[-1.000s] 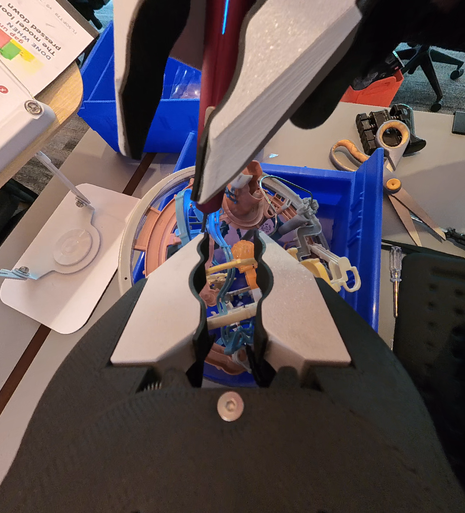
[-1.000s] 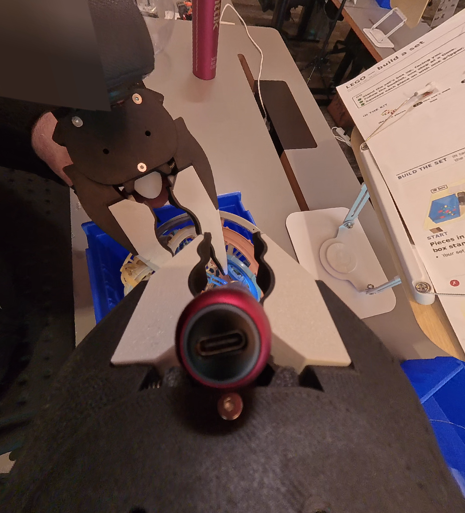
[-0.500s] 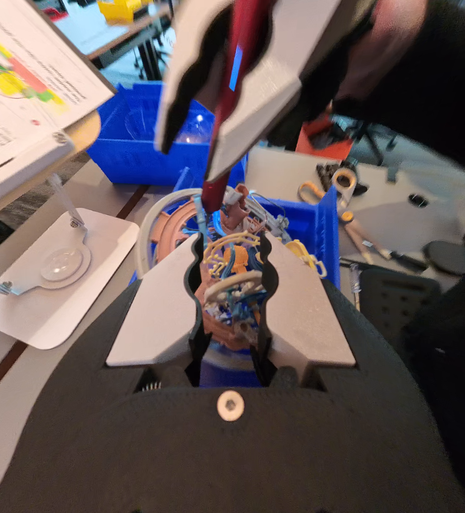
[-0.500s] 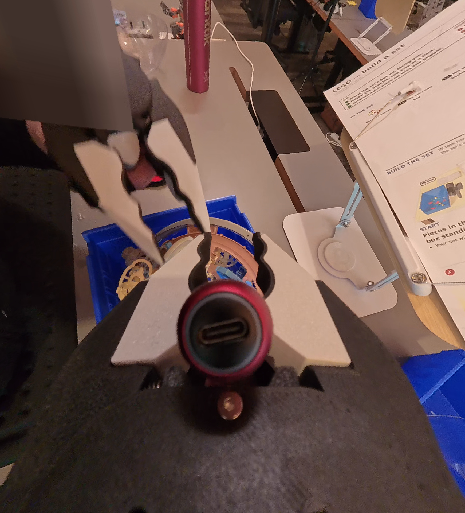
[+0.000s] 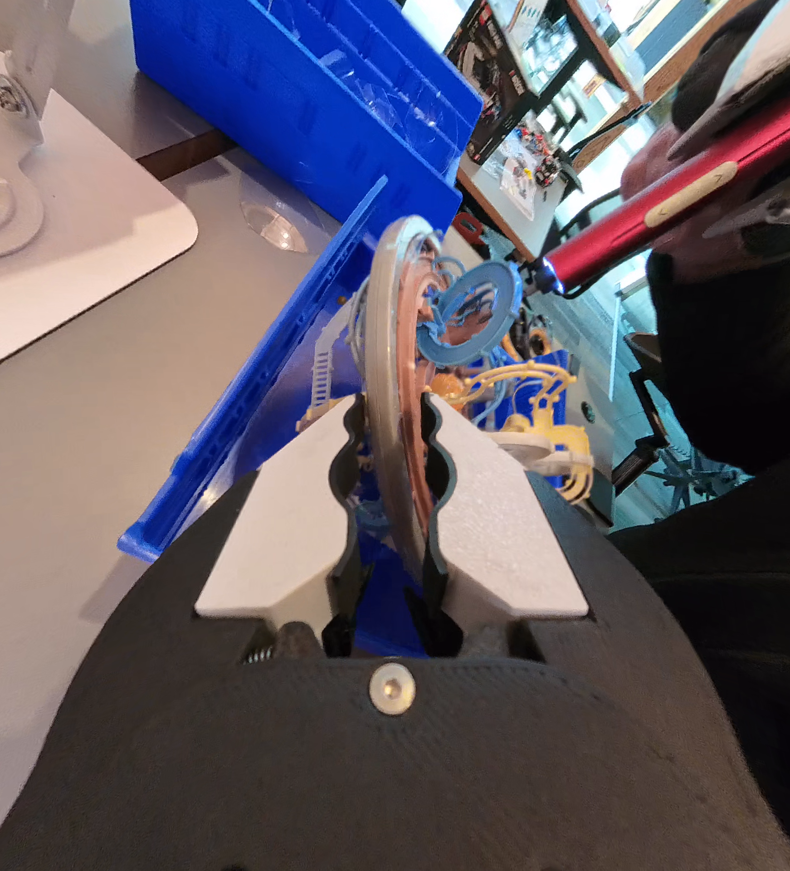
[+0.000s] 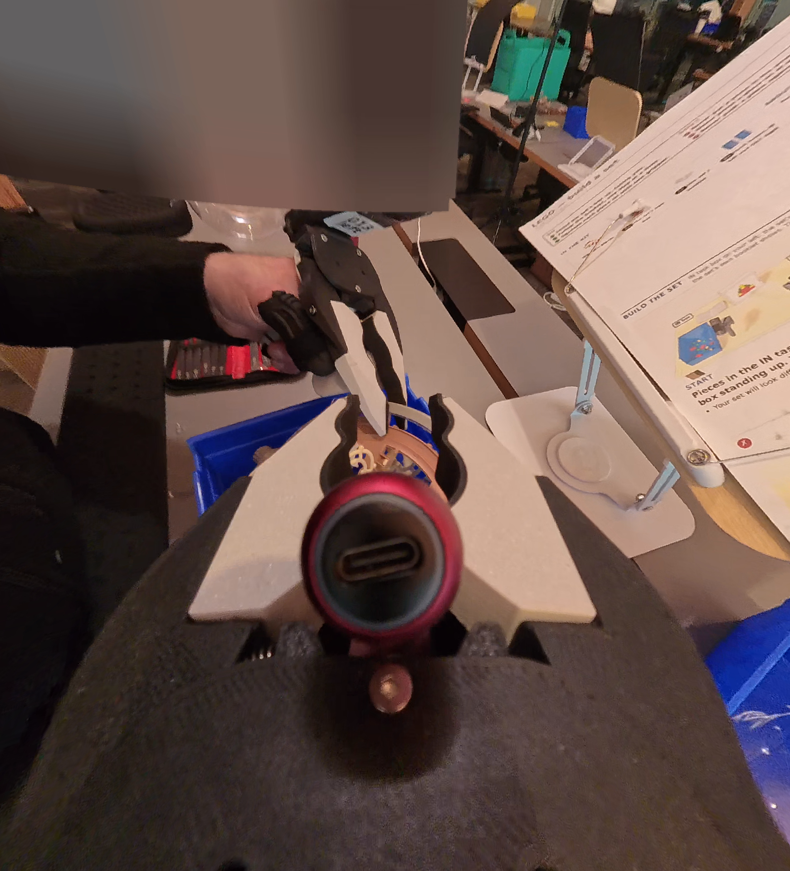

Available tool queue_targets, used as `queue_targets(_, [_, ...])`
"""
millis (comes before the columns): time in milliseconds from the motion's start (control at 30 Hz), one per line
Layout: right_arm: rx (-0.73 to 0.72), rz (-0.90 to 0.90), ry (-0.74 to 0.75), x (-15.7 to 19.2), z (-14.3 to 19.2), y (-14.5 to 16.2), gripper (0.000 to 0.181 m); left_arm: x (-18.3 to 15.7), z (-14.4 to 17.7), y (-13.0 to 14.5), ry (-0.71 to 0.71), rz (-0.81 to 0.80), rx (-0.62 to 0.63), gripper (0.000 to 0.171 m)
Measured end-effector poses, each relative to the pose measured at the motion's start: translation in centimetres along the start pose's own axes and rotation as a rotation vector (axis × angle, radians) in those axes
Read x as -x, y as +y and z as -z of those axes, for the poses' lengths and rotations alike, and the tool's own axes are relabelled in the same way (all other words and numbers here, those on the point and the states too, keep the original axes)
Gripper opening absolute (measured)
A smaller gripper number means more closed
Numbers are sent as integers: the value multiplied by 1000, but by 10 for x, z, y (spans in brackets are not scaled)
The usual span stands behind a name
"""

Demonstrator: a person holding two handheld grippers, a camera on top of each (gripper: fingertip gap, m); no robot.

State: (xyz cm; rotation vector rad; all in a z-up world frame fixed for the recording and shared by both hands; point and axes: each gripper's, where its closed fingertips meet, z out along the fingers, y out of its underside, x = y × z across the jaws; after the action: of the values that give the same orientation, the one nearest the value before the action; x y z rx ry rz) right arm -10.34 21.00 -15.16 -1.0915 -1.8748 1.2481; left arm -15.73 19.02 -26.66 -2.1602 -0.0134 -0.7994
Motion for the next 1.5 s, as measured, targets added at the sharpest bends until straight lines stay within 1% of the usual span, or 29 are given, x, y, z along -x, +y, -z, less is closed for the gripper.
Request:
queue_targets(100, [-60,-35,9,2,18,-8,30,-8,1,-13,-11,-50,-27,21])
queue_targets(167, [-99,-56,18,4,33,-12,31,-14,2,-25,-67,-144,-44,21])
queue_targets(333, [-164,-109,58,8,66,-15,31,-44,12,-59,-135,-339,-65,20])
queue_targets(400, [-181,-123,85,7,78,-13,30,-58,20,-73,-142,-388,-94,20])
queue_targets(500, [-203,-143,111,9,90,-10,30,-69,39,-96,-205,-469,-134,20])
queue_targets(533, [-206,-145,117,10,93,-9,30,-72,47,-103,-234,-497,-151,20])
queue_targets(600, [-210,-149,128,13,98,-7,30,-73,61,-115,-367,-608,-154,20])
queue_targets(667, [-214,-155,140,15,103,-4,30,-84,68,-124,-445,-701,-184,20])
queue_targets(700, [-215,-161,145,16,105,-2,30,-88,69,-125,-512,-776,-174,20])
queue_targets(800, [-223,-172,164,17,113,1,30,-96,56,-116,-679,-996,-142,19])
queue_targets(833, [-225,-175,170,17,115,2,30,-94,48,-108,-730,-1065,-111,20])
queue_targets(867, [-225,-177,175,17,117,3,30,-97,41,-101,-765,-1137,-105,20])
queue_targets(933, [-225,-182,180,19,120,6,30,-90,28,-84,-868,-1251,-23,20])
queue_targets(967, [-225,-183,183,20,122,7,30,-92,24,-77,-882,-1303,-35,20])
queue_targets(1200, [-229,-192,192,24,127,11,31,-106,-11,-16,-818,-1474,-1,20])
queue_targets(1267, [-230,-191,193,24,127,10,30,-107,-18,-4,-814,-1533,4,20])
queue_targets(1333, [-228,-189,195,25,127,9,31,-106,-23,7,-783,-1529,1,20])
queue_targets(1367, [-228,-187,196,26,127,9,31,-108,-28,15,-762,-1544,16,21])
queue_targets(1500, [-231,-183,201,30,126,8,31,-102,-46,49,-687,-1520,74,19])
